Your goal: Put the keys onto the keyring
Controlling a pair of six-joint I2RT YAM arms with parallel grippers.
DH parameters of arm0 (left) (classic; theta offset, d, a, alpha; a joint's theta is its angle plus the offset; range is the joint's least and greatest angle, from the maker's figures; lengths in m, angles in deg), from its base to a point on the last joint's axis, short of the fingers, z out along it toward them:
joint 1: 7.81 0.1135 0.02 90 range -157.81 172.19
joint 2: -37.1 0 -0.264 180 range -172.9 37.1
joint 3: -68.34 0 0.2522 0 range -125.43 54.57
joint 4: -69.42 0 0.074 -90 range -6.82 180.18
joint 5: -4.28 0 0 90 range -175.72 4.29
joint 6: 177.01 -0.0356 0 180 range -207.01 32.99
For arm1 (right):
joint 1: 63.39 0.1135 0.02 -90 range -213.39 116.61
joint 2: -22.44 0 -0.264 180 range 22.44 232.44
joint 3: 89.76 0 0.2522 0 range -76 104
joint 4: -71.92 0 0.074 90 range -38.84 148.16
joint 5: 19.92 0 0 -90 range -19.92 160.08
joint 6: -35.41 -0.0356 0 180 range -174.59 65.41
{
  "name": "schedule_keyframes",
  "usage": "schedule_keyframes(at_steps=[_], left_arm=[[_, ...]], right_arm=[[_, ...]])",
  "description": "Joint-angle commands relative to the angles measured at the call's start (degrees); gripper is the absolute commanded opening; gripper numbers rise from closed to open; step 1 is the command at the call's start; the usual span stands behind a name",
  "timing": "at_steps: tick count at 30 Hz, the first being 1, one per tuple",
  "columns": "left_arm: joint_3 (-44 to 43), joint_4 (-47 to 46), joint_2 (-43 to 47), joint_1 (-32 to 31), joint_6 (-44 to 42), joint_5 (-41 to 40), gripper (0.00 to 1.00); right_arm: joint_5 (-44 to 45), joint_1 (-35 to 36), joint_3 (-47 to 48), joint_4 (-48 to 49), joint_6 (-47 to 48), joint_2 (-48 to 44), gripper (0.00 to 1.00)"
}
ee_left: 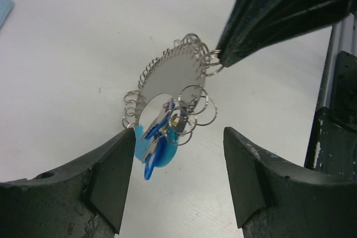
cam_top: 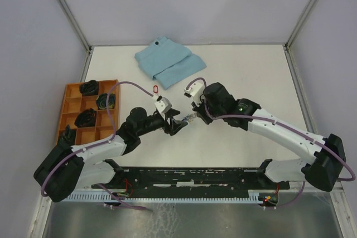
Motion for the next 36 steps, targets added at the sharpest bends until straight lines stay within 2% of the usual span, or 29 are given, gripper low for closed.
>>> schedule_keyframes(at_steps=[1,8,15,21,25,28,36], left_arm=[[-3.45,-4.81,-0.66,-2.34,-10.38,4.45,0.71],[-6.30,-5.43,-3.31,-2.91,-11.40,5.15,0.69],[-8.78,-5.68,-5.77,-3.00,-11.35,6.69,0.61],[-10.38,-5.08,-8.30,-3.05,-10.78,8.02,0.45],[-10.84,-4.51,-9.53,-3.13,-11.62,8.07,0.38],[-11.42,-3.25,-10.70,-3.14,-12.22,8.26,0.36],[-12.29,-0.93,-11.24,-3.20,-13.44,9.41,0.11]], right_arm=[[-2.23,-0.34,5.63,-2.80,2.81,-1.30,0.01],[-4.04,-0.34,7.48,-4.55,4.44,1.00,0.01],[-4.43,-0.34,7.41,-4.45,4.85,1.41,0.01],[-3.95,-0.43,7.38,-3.75,4.55,1.16,0.01],[-4.37,-0.44,7.37,-3.57,4.20,1.29,0.01],[-4.60,-0.44,7.31,-3.30,3.89,1.17,0.01],[-4.53,-1.02,7.03,-2.94,3.16,0.62,0.01]])
